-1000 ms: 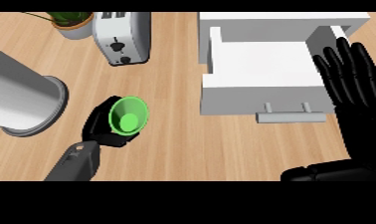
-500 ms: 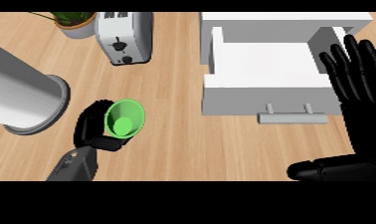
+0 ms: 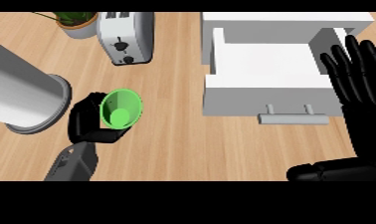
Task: Pick up the cup, place it into the drawer and close the drawer
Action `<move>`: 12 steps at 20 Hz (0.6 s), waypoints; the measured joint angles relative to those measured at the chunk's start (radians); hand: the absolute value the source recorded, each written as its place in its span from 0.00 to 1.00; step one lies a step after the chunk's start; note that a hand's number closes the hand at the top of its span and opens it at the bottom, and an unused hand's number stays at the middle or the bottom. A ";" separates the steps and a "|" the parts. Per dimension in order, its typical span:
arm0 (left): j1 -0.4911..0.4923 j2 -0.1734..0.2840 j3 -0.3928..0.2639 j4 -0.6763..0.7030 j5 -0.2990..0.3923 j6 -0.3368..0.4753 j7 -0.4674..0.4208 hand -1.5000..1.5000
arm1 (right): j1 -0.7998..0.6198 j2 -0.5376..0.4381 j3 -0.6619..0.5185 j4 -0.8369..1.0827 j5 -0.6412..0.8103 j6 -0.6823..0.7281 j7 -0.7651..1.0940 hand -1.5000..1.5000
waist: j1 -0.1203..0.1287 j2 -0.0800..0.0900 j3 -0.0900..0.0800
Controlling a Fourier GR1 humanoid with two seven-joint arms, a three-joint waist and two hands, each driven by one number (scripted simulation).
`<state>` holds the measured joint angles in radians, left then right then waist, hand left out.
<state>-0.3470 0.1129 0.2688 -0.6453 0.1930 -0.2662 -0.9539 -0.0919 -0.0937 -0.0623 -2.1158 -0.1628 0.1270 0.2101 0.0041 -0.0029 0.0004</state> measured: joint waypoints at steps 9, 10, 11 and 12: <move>0.053 -0.058 -0.125 -0.424 0.027 0.018 0.250 1.00 | -0.005 0.000 -0.009 0.025 0.000 0.001 -0.010 0.00 | 0.007 -0.002 0.001; 0.049 -0.065 -0.136 -0.472 0.035 0.027 0.294 1.00 | -0.012 -0.001 -0.010 0.031 0.004 -0.001 -0.009 0.00 | 0.007 -0.002 0.001; 0.053 -0.075 -0.152 -0.526 0.042 0.044 0.336 1.00 | -0.006 0.003 -0.003 0.019 0.008 -0.006 -0.001 0.00 | 0.006 -0.002 0.001; 0.064 -0.083 -0.167 -0.582 0.050 0.055 0.378 1.00 | -0.003 0.003 -0.005 0.022 0.008 -0.004 -0.006 0.00 | 0.006 -0.002 0.001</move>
<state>-0.2834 0.0299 0.1017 -1.2275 0.2429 -0.2112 -0.5757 -0.0947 -0.0911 -0.0671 -2.0935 -0.1549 0.1232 0.2045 0.0097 -0.0054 0.0010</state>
